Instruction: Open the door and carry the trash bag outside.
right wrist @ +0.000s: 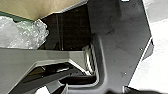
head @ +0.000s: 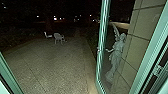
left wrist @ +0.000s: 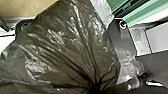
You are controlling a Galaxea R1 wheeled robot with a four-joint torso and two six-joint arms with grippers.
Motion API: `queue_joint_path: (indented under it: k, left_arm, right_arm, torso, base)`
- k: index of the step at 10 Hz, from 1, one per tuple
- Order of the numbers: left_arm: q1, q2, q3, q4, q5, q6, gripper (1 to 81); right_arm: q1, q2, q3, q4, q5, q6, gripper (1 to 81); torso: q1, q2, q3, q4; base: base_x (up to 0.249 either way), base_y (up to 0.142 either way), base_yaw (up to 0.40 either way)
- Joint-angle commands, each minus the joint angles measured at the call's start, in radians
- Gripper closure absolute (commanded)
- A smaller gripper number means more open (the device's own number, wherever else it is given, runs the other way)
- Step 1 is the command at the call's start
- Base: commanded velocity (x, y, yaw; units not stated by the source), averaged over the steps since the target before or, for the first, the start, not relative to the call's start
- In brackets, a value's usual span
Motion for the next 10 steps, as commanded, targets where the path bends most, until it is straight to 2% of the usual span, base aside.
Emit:
queue_joint_path:
  k: [1, 10]
  left_arm:
    - [-0.035, 0.007, 0.016, 0.008, 0.054, -0.003, 81.1]
    - [-0.035, 0.007, 0.016, 0.008, 0.054, -0.003, 81.1]
  right_arm:
    - [0.036, -0.002, 0.002, -0.012, -0.037, -0.002, 1.0]
    - [0.035, -0.002, 0.002, -0.012, -0.037, -0.002, 1.0]
  torso:
    - [0.000, 0.000, 0.000, 0.000]
    - [-0.003, -0.001, 0.000, 0.000]
  base:
    - [0.097, 0.000, 0.000]
    - [0.098, 0.000, 0.000]
